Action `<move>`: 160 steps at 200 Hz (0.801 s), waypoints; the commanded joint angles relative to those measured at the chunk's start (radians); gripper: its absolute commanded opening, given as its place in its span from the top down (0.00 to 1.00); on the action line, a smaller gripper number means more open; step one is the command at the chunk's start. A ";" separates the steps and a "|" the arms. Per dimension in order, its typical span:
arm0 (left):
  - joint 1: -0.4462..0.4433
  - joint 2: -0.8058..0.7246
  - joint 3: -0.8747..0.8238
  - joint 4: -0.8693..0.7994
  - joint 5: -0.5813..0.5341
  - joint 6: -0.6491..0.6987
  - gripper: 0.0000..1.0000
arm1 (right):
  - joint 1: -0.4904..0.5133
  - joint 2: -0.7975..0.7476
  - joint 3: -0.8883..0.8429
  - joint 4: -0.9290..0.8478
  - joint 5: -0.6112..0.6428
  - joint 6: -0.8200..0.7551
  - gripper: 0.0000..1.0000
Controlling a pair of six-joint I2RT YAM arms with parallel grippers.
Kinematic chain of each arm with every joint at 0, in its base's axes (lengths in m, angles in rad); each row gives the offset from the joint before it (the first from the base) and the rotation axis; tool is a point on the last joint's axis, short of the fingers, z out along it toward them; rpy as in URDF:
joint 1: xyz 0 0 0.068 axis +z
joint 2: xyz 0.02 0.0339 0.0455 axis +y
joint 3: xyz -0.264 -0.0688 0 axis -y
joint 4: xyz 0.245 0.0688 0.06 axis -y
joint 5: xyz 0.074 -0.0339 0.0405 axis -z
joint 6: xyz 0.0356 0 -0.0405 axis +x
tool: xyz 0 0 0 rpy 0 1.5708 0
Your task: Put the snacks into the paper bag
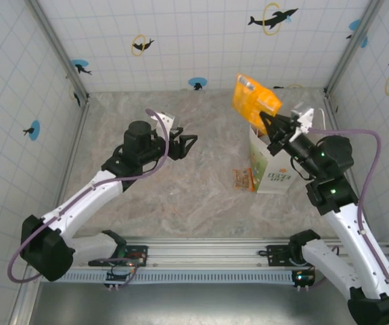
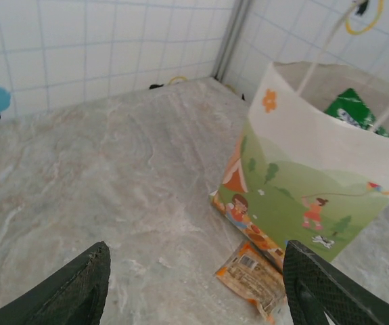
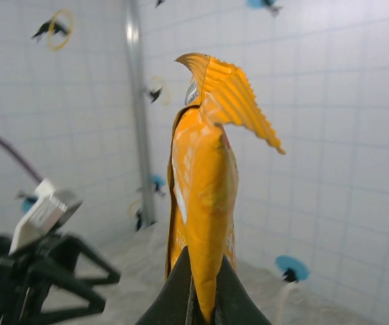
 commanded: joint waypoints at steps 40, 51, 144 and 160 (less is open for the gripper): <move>0.001 0.071 0.038 0.037 -0.030 -0.137 0.32 | -0.009 -0.077 -0.102 0.086 0.462 0.070 0.99; 0.002 0.081 0.041 0.038 -0.024 -0.144 0.32 | -0.009 -0.084 -0.126 0.054 0.472 0.065 0.98; -0.001 0.132 0.052 0.033 0.007 -0.208 0.33 | -0.015 -0.047 -0.202 -0.043 0.437 0.134 0.96; -0.001 0.130 0.047 0.033 0.010 -0.208 0.33 | -0.016 -0.047 -0.210 -0.037 0.433 0.135 0.95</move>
